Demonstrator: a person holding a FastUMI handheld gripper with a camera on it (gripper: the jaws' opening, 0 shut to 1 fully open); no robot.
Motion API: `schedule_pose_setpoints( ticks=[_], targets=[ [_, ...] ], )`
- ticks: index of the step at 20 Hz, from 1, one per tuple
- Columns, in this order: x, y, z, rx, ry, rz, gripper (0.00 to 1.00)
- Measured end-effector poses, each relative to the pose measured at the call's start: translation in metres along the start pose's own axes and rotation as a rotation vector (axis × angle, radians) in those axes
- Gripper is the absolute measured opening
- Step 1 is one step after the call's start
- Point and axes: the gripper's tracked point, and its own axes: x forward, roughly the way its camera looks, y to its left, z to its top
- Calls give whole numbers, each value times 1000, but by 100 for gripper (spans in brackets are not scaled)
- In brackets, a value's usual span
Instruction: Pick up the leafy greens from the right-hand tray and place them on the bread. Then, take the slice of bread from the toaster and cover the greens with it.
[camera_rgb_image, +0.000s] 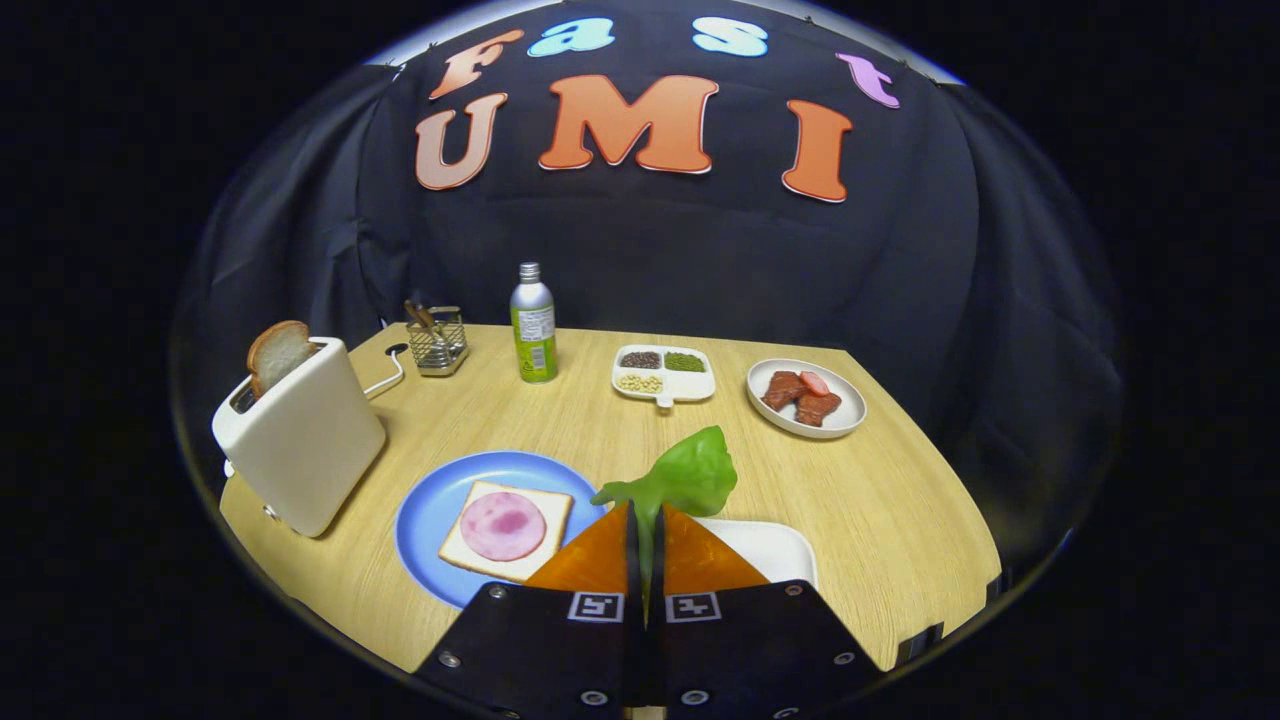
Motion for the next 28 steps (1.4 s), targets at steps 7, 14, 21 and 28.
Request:
schedule_pose_setpoints(
  ticks=[7,14,21,28],
  targets=[
    [6,59,7,-35,0,80,1],
    [19,100,1,-57,26,143,1],
    [39,119,-37,-56,127,168,3],
    [51,113,-53,-82,167,139,5]
  ],
)
